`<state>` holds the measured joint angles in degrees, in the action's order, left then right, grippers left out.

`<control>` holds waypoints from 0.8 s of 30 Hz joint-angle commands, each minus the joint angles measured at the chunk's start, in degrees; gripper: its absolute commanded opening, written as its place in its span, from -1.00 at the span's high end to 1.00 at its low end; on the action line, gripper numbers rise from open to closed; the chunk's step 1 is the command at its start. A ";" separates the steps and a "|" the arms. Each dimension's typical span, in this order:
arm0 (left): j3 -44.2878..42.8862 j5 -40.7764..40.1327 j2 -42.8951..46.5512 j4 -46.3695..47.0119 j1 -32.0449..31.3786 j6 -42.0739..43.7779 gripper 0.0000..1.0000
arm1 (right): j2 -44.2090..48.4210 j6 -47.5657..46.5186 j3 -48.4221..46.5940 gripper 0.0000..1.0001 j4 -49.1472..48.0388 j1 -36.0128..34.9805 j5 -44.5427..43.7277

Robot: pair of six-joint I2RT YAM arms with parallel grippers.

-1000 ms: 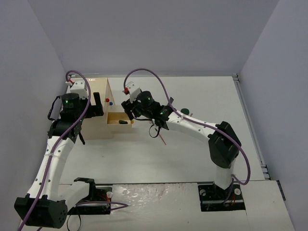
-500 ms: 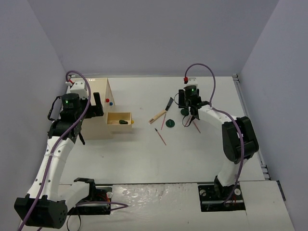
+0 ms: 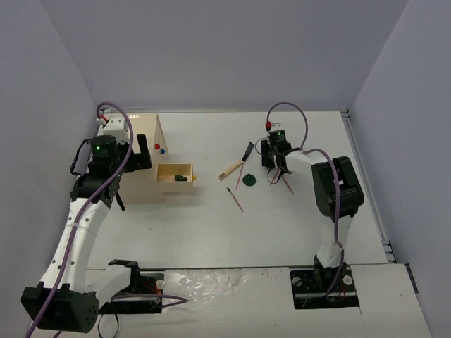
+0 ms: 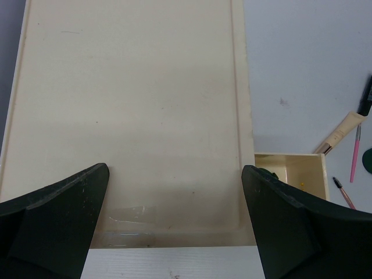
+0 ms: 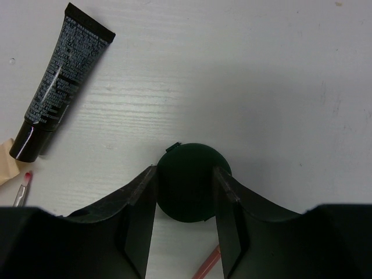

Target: Organize the makeup

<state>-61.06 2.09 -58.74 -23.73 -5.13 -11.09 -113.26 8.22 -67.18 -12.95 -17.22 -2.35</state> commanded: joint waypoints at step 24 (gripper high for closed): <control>-2.73 -0.18 -0.30 0.11 0.47 -0.49 -0.94 | 13.38 -6.01 -4.54 1.00 2.18 -9.62 6.51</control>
<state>-61.17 2.07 -58.87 -23.73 -5.13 -11.07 -111.36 6.01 -69.84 -8.17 -19.83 -0.38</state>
